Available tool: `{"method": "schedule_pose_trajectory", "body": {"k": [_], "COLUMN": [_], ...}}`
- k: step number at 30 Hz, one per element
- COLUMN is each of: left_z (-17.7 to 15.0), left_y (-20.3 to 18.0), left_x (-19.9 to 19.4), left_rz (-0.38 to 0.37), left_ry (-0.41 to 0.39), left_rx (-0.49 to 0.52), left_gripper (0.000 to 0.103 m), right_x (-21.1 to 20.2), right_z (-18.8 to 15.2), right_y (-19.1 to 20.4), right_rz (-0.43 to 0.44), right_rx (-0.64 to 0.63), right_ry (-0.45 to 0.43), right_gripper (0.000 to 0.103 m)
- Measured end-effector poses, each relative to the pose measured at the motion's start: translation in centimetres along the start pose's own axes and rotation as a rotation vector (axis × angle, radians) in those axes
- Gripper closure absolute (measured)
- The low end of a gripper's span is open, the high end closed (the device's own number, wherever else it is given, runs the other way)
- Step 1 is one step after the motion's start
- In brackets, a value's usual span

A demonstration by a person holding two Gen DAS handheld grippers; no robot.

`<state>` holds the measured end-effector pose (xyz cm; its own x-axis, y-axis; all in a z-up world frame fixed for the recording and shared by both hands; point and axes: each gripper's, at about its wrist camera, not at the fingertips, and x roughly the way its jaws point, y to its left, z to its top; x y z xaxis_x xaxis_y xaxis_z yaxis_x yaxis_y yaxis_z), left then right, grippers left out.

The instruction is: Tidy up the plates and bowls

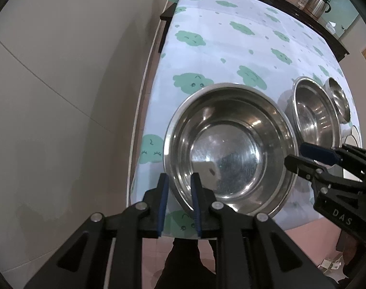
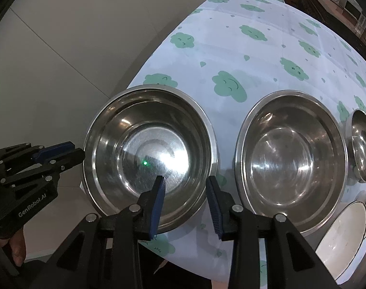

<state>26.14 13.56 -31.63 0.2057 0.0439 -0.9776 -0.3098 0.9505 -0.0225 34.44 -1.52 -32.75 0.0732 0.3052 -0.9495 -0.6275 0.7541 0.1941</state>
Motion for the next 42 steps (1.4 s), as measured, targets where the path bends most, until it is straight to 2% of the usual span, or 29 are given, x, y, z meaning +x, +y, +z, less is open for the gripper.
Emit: {"method": "schedule_pose_trajectory", "body": {"k": [10,15,28,32,42], "left_z": [0.4,0.6,1.6,1.9,2.9], "left_y": [-0.2,-0.5,-2.7,-3.7,-6.3], "left_x": [0.0,-0.2,-0.5,-0.5,-0.7], "left_rz": [0.000,0.003,-0.008,-0.010,-0.018], "left_ry": [-0.004,-0.011,-0.022,-0.025,-0.031], "left_rx": [0.009,0.010,0.046,0.066,0.119], "left_gripper": [0.084,0.072,0.069,0.063,0.063], "right_x": [-0.5,-1.0,-1.9,-2.0,-2.7], "right_z": [-0.1,-0.1,-0.4,-0.5,-0.6], "right_y": [-0.1,-0.4,-2.4,-3.2,-5.7], "right_rz": [0.013,0.012,0.005,0.003,-0.005], "right_rx": [0.004,0.008,0.039,0.052,0.091], "right_ry": [-0.015,-0.027,-0.049,-0.055,-0.070], "right_gripper": [0.065,0.065,0.065,0.065,0.065]}}
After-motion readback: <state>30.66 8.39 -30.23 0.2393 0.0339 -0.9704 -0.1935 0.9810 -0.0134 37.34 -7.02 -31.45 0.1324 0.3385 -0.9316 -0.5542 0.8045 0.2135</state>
